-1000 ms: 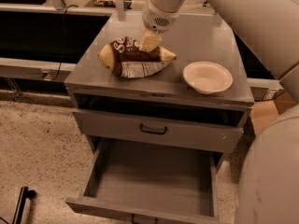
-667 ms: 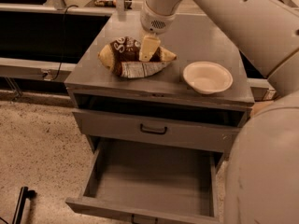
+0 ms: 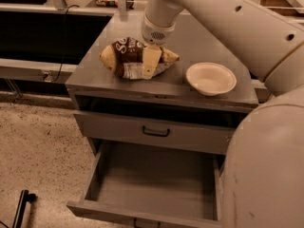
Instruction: Place brown chip bag into middle drawer
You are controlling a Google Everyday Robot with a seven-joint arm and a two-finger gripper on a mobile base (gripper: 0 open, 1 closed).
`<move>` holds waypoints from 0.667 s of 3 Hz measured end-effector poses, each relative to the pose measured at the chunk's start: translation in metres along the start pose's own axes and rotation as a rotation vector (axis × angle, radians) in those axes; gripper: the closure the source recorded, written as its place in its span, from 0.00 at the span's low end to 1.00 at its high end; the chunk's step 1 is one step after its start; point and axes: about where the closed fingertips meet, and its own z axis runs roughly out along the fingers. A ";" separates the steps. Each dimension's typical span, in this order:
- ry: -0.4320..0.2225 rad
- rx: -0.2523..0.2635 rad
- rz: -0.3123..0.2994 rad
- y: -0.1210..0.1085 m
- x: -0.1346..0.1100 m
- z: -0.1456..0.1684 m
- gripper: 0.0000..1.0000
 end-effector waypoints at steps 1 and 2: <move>-0.004 0.011 0.050 -0.003 0.004 0.013 0.41; -0.111 0.061 0.091 -0.009 -0.008 -0.012 0.66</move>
Offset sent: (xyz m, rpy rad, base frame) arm -0.0020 0.0086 0.0607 0.3045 -0.0844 -0.0828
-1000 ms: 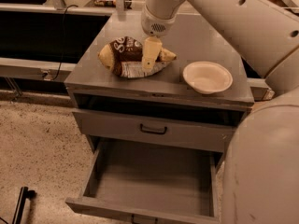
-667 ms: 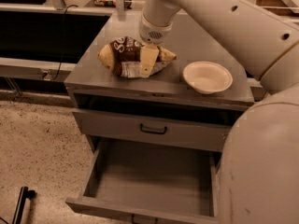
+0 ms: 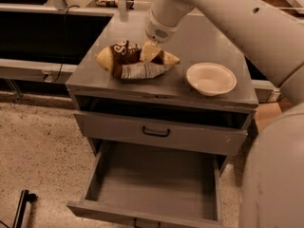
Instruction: Place brown chip bag into middle drawer
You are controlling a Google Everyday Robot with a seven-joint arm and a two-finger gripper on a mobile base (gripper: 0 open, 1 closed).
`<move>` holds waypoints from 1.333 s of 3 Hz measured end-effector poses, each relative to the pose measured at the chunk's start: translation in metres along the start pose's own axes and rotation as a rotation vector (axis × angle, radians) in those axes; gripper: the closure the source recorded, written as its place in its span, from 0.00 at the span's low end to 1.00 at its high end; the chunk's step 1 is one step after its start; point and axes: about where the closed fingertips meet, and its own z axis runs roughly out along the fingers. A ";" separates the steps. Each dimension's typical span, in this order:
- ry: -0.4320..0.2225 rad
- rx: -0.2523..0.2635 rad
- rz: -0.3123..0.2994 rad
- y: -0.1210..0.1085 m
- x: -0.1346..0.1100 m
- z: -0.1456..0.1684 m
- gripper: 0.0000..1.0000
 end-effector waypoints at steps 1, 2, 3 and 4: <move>-0.146 0.025 -0.017 0.001 -0.028 -0.046 0.87; -0.217 -0.009 -0.035 0.019 -0.040 -0.078 1.00; -0.237 -0.046 -0.039 0.058 -0.043 -0.121 1.00; -0.234 -0.075 -0.003 0.110 -0.047 -0.151 1.00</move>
Offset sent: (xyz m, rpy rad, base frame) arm -0.0863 0.0073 0.1096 0.2490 -0.0010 0.1684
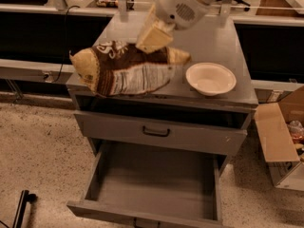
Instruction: Place brown chip bag into middle drawer
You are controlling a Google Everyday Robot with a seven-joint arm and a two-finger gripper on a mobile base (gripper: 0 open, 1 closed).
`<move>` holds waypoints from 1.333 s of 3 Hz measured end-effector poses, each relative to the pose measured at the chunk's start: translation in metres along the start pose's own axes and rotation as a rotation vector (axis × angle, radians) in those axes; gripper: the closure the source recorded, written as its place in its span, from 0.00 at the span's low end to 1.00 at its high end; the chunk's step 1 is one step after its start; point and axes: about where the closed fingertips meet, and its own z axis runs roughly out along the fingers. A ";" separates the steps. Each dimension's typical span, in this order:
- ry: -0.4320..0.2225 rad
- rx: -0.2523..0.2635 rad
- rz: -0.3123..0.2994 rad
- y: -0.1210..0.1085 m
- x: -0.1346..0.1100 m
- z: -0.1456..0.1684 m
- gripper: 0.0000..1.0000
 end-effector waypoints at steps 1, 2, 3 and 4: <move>0.044 -0.050 0.011 0.019 0.017 0.020 1.00; 0.062 -0.053 0.037 0.011 0.022 0.029 1.00; 0.018 -0.041 0.099 0.029 0.017 0.037 1.00; -0.021 -0.004 0.238 0.061 0.038 0.066 1.00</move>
Offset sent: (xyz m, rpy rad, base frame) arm 0.0169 -0.0021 -0.0500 -0.0624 0.1020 -0.0520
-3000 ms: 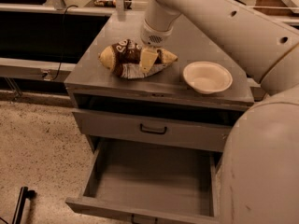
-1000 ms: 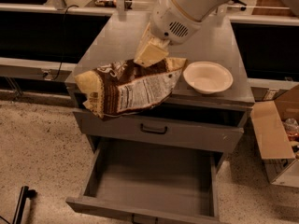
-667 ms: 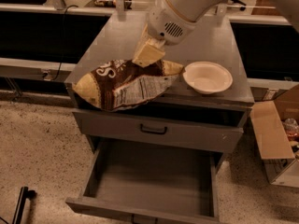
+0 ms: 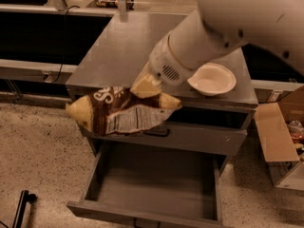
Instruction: Place brown chip bag into middle drawer
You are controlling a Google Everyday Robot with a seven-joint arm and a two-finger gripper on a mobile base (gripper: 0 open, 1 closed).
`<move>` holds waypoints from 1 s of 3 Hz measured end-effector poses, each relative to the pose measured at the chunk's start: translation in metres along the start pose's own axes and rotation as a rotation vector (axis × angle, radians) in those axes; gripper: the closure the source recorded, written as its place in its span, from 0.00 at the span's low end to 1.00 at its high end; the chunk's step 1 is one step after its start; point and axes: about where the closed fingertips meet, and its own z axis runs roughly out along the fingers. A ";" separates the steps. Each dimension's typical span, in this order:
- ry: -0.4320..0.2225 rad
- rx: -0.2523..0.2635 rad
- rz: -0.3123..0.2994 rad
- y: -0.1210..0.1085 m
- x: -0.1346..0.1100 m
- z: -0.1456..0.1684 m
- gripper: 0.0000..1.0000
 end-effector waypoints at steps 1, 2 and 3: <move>0.016 -0.002 0.148 0.013 0.057 0.057 1.00; 0.075 0.003 0.288 0.021 0.130 0.105 1.00; 0.095 -0.011 0.412 0.045 0.203 0.143 1.00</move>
Offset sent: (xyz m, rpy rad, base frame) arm -0.0161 -0.0673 -0.2845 -0.0190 0.3289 -0.3966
